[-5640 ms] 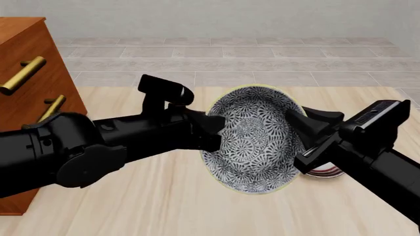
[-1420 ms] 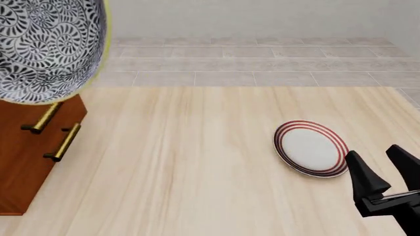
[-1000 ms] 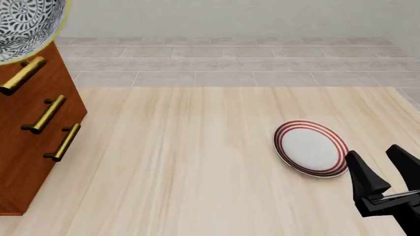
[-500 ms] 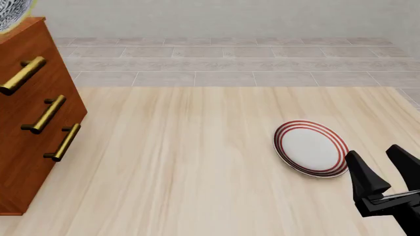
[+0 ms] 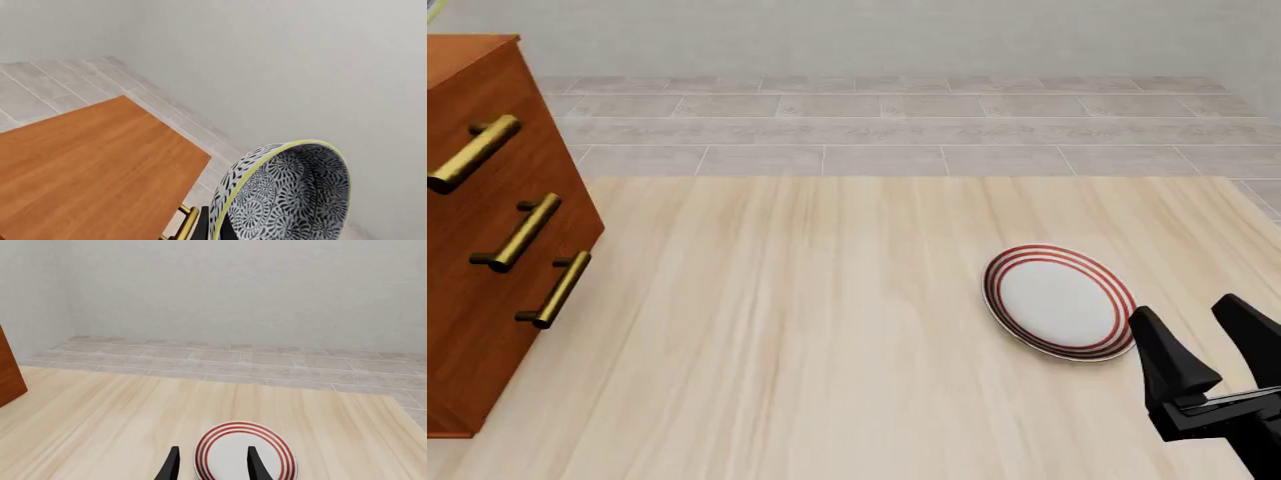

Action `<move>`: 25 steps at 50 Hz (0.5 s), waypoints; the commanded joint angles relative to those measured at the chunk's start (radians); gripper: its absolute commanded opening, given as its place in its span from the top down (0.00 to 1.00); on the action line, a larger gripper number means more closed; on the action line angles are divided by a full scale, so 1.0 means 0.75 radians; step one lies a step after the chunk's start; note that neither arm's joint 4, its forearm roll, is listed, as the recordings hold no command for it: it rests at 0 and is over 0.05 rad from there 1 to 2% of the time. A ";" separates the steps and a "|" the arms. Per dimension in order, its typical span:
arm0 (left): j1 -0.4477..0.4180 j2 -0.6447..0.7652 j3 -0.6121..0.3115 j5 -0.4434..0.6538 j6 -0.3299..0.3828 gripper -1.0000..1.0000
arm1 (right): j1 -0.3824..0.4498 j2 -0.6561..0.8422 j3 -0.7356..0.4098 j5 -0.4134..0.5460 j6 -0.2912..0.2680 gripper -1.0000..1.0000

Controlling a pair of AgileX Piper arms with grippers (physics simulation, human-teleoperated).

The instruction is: Put the bowl on top of the cabinet.

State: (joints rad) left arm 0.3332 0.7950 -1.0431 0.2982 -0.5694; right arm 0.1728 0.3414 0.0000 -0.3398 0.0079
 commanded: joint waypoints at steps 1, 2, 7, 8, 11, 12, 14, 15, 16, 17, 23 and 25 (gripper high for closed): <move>0.080 0.052 -0.011 -0.092 0.040 1.00 | 0.003 -0.013 0.000 0.014 -0.009 0.00; 0.099 0.060 -0.006 -0.103 0.041 1.00 | 0.003 -0.013 0.000 0.014 -0.009 0.00; 0.141 0.113 -0.073 -0.086 0.046 1.00 | 0.003 -0.013 0.000 0.014 -0.008 0.00; 0.141 0.114 -0.074 -0.085 0.046 1.00 | 0.003 -0.013 0.000 0.014 -0.008 0.00; 0.173 0.113 -0.036 -0.116 0.052 1.00 | 0.003 -0.013 0.000 0.014 -0.008 0.00; 0.180 0.106 0.005 -0.144 0.076 1.00 | 0.003 -0.014 0.000 0.015 -0.008 0.00; 0.197 0.115 0.011 -0.159 0.069 1.00 | 0.003 -0.014 0.000 0.015 -0.008 0.00; 0.201 0.119 0.019 -0.164 0.075 1.00 | 0.003 -0.014 0.000 0.015 -0.008 0.00; 0.209 0.121 0.018 -0.167 0.081 1.00 | 0.003 -0.014 0.000 0.014 -0.009 0.00; 0.212 0.127 -0.012 -0.148 0.086 1.00 | 0.003 -0.013 0.000 0.014 -0.008 0.00; 0.239 0.159 -0.058 -0.120 0.105 1.00 | 0.003 -0.014 0.000 0.015 -0.009 0.00; 0.250 0.167 -0.062 -0.123 0.112 1.00 | 0.003 -0.014 0.000 0.014 -0.009 0.00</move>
State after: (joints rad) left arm 0.4802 0.8935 -1.0588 0.2289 -0.5500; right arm 0.1728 0.3413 0.0000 -0.3397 0.0078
